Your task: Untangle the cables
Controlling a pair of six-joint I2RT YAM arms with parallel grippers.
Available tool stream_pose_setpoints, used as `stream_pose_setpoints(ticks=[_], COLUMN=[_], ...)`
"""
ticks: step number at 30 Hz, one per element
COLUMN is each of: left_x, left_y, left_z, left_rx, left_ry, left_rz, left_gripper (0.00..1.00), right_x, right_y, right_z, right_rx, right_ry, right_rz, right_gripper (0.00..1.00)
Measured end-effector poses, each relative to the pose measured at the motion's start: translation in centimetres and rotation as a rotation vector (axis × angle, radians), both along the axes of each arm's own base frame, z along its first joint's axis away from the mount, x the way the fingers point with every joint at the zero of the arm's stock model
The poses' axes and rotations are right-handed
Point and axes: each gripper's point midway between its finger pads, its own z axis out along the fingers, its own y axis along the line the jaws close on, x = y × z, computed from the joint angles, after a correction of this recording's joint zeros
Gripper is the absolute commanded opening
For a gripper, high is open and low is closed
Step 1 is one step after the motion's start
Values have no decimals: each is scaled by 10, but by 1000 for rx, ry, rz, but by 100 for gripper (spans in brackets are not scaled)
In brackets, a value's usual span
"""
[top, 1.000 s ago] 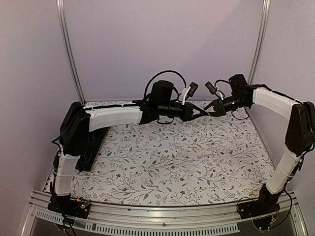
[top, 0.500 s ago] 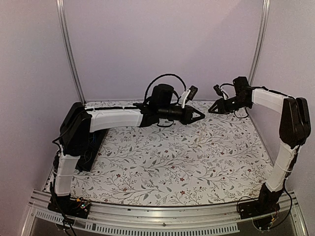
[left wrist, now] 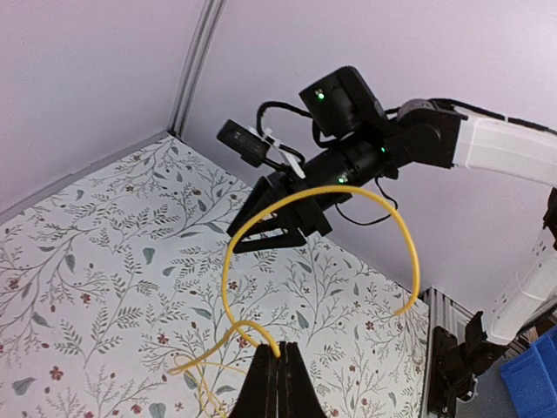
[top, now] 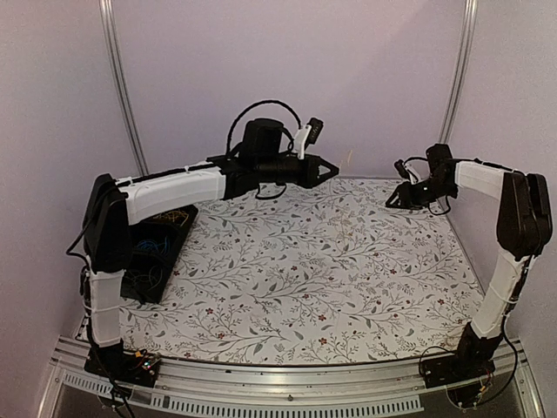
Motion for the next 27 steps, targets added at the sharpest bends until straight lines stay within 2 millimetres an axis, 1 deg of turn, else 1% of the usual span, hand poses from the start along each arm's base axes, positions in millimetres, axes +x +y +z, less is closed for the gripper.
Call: stream_pose_setpoints(ticks=[2,6,10,12,17,18,24,27], left_x=[20,61,89,99,112,114,119,117], left_y=[21,75,129,155,217,233,311,340], left_z=[16,49,78,91,118,122,136,139], left_rx=[5,28,60,75,118,130,203,231], left_ry=[-12,-40,-68,-81,-96,-98,-94,-92], left_rz=[60,197,324,384,524,560,727,781], left_gripper=[0,0,0,0,0,0,0,0], right_x=[-2,-7,-13,-15,-19,-20,-29,-34], right_y=[-6,-10,-5,-4,-1,-1,1,2], right_z=[-3,-4,-1,1,2,1,-5,-9], right_rx=[-7,-10,5,9,15,17,32,34], right_ry=[8,17,19,17,20,21,45,60], right_rz=[-1,17,47,60,83,87,101,104], right_gripper=[40,41,42,42,42,42,42,42])
